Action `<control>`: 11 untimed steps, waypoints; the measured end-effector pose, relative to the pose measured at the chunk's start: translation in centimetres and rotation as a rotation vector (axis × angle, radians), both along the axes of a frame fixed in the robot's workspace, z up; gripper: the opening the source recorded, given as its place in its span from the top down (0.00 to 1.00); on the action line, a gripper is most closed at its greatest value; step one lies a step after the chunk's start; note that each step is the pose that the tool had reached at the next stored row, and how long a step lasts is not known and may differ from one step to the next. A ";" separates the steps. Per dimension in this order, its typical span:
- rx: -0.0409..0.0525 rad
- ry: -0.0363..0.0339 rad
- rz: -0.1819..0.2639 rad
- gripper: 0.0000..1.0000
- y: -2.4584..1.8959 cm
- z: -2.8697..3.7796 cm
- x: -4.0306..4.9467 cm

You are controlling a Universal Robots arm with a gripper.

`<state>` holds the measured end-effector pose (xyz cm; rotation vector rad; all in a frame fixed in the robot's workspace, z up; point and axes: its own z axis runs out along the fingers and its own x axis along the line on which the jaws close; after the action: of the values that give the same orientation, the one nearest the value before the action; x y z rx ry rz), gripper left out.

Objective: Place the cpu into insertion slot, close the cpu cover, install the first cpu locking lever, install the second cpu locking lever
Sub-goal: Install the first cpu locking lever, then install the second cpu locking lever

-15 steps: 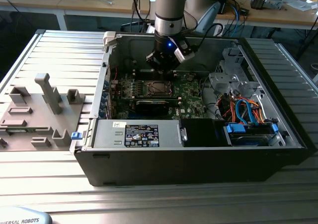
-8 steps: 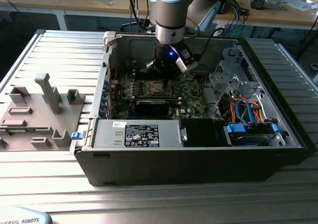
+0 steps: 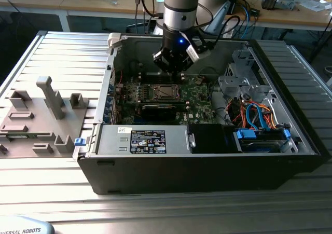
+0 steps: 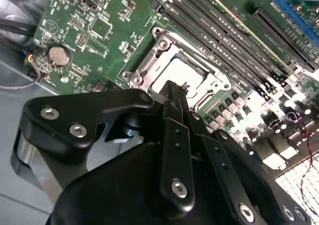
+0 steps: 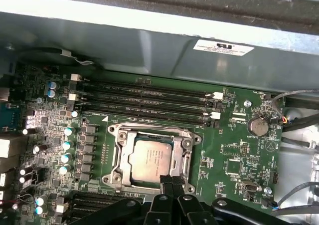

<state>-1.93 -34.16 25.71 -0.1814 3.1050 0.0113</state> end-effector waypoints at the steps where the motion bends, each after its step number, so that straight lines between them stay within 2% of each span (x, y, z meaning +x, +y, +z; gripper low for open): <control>1: 0.0001 0.0000 0.000 0.89 0.00 0.00 0.00; 11: 0.0001 0.0001 0.000 0.89 0.00 0.01 0.00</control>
<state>-1.93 -34.16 25.72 -0.1815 3.1051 0.0115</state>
